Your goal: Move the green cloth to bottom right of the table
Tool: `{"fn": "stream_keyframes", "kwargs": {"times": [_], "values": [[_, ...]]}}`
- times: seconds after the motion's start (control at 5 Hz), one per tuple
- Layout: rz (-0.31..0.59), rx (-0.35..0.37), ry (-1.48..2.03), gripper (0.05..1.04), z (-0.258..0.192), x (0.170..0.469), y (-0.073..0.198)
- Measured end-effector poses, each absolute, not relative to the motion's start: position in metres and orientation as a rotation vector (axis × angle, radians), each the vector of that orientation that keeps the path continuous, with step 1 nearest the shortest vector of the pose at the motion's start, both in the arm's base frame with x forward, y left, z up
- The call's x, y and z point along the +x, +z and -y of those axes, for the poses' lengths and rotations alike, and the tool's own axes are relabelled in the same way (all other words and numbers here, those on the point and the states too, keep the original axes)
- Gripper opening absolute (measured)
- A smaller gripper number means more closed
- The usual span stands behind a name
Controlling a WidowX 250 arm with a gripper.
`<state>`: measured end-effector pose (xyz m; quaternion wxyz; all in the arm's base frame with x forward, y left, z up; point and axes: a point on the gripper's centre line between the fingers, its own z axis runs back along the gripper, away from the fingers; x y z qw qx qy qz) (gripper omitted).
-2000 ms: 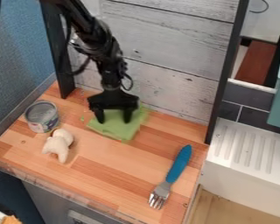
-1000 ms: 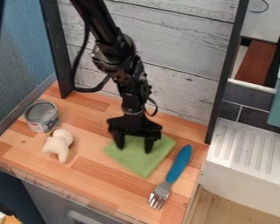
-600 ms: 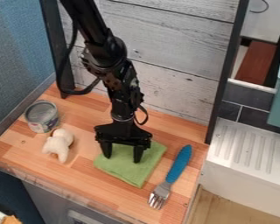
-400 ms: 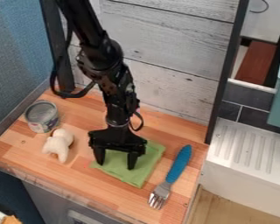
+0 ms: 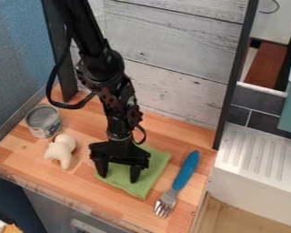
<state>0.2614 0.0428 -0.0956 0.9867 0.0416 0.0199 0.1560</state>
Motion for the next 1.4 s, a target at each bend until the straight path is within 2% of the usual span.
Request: {"fn": "stream_keyframes", "kwargs": {"times": [0.4, 0.6, 1.2, 1.4], "values": [[-0.062, 0.099, 0.303, 0.999, -0.042, 0.243, -0.094], [-0.040, 0.095, 0.306, 0.999, -0.041, 0.240, -0.081], [0.151, 0.013, 0.261, 0.999, -0.024, 0.273, -0.018], [0.150, 0.016, 0.235, 0.999, -0.024, 0.273, -0.012]]}}
